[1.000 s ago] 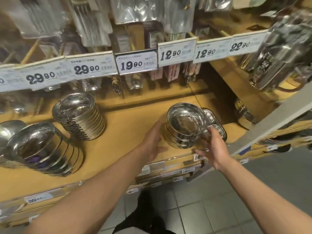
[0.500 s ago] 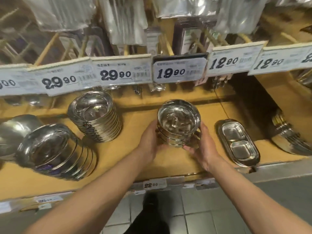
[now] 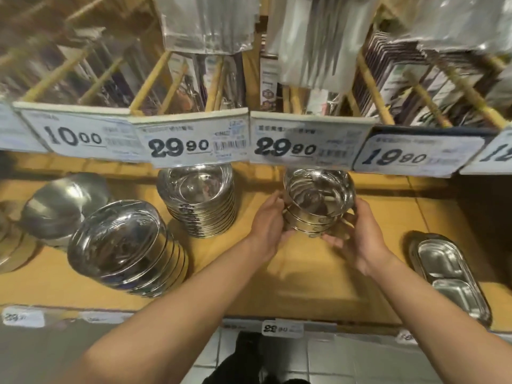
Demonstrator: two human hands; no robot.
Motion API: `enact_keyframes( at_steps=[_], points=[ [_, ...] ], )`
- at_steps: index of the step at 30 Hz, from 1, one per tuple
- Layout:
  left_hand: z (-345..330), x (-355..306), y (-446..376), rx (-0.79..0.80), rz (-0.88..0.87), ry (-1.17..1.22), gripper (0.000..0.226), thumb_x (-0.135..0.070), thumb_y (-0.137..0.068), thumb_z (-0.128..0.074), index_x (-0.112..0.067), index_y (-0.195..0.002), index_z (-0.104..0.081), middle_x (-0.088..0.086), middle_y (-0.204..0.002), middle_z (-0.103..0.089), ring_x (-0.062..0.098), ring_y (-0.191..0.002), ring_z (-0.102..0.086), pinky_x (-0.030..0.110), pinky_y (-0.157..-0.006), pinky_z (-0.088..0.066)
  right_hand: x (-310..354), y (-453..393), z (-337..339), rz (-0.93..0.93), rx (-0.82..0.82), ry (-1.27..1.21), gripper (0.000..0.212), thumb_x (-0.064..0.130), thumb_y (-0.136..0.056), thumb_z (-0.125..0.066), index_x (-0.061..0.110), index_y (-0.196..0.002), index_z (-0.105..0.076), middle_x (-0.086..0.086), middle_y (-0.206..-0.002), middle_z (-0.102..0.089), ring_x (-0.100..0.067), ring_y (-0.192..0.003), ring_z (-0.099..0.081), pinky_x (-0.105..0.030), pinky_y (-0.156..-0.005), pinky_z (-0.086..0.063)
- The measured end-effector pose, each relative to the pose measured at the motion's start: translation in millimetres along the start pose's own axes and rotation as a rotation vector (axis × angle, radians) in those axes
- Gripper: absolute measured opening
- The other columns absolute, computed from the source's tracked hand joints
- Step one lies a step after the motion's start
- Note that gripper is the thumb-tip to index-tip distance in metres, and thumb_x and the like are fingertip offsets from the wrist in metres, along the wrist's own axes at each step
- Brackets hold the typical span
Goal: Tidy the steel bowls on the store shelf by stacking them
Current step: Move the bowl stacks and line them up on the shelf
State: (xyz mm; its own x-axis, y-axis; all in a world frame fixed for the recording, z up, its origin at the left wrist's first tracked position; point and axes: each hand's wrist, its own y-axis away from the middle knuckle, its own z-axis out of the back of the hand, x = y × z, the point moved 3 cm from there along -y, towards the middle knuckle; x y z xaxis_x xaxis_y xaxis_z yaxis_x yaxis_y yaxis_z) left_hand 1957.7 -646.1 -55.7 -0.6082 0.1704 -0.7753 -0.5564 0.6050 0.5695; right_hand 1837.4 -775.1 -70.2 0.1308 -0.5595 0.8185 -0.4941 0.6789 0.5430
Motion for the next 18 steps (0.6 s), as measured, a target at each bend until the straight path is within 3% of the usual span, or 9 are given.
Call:
enact_keyframes(
  at_steps=[4,7,9,11,14,18],
  points=[
    [-6,0,-6,-0.018,-0.009,-0.003,0.043,-0.022,-0.111,-0.031,-0.027,-0.153,-0.037,0.004,-0.148,-0.053,0.027,-0.13,-0.056,0.045,-0.099,-0.055,4,1,4,-0.014,0.019,-0.024,0.033,0.051,-0.102,-0.041,0.034,-0.112,-0.067,0.002,-0.106,-0.075,-0.017,-0.101,-0.068,-0.047,-0.089,-0.059],
    [-13,0,-2,-0.046,-0.038,-0.012,0.042,-0.023,-0.11,-0.03,-0.025,-0.151,-0.04,0.004,-0.137,-0.061,0.021,-0.113,-0.064,0.032,-0.076,-0.061,8,6,11,-0.022,0.033,-0.045,0.041,0.048,-0.104,-0.038,0.028,-0.133,-0.059,-0.004,-0.119,-0.065,-0.018,-0.11,-0.063,-0.043,-0.078,-0.063],
    [-22,-1,2,-0.066,-0.063,-0.021,0.042,-0.024,-0.11,-0.03,-0.024,-0.151,-0.04,0.003,-0.133,-0.064,0.016,-0.103,-0.066,0.028,-0.065,-0.06,10,12,17,-0.054,0.05,-0.064,0.045,0.047,-0.105,-0.038,0.024,-0.14,-0.054,-0.007,-0.123,-0.063,-0.02,-0.115,-0.061,-0.049,-0.079,-0.062],
    [-29,1,8,-0.079,-0.071,-0.001,0.043,-0.024,-0.11,-0.031,-0.024,-0.153,-0.038,0.004,-0.136,-0.062,0.015,-0.102,-0.065,0.029,-0.066,-0.06,10,20,27,-0.077,0.053,-0.079,0.045,0.047,-0.104,-0.041,0.02,-0.139,-0.051,-0.009,-0.124,-0.062,-0.023,-0.116,-0.059,-0.052,-0.077,-0.062],
    [-30,11,16,-0.075,-0.053,0.029,0.04,-0.023,-0.109,-0.037,-0.02,-0.148,-0.044,0.005,-0.141,-0.058,0.021,-0.115,-0.063,0.038,-0.087,-0.06,4,34,42,-0.113,0.06,-0.023,0.041,0.045,-0.103,-0.045,0.016,-0.129,-0.055,-0.01,-0.121,-0.061,-0.025,-0.114,-0.059,-0.054,-0.081,-0.061],
    [-3,34,36,-0.23,-0.036,0.086,0.039,-0.021,-0.105,-0.045,-0.021,-0.144,-0.048,-0.011,-0.105,-0.056,0.01,-0.089,-0.057,0.036,-0.078,-0.061,-15,48,36,-0.168,0.141,0.118,0.036,0.04,-0.103,-0.045,0.012,-0.116,-0.063,-0.01,-0.11,-0.061,-0.021,-0.105,-0.063,-0.054,-0.091,-0.058]
  ],
)
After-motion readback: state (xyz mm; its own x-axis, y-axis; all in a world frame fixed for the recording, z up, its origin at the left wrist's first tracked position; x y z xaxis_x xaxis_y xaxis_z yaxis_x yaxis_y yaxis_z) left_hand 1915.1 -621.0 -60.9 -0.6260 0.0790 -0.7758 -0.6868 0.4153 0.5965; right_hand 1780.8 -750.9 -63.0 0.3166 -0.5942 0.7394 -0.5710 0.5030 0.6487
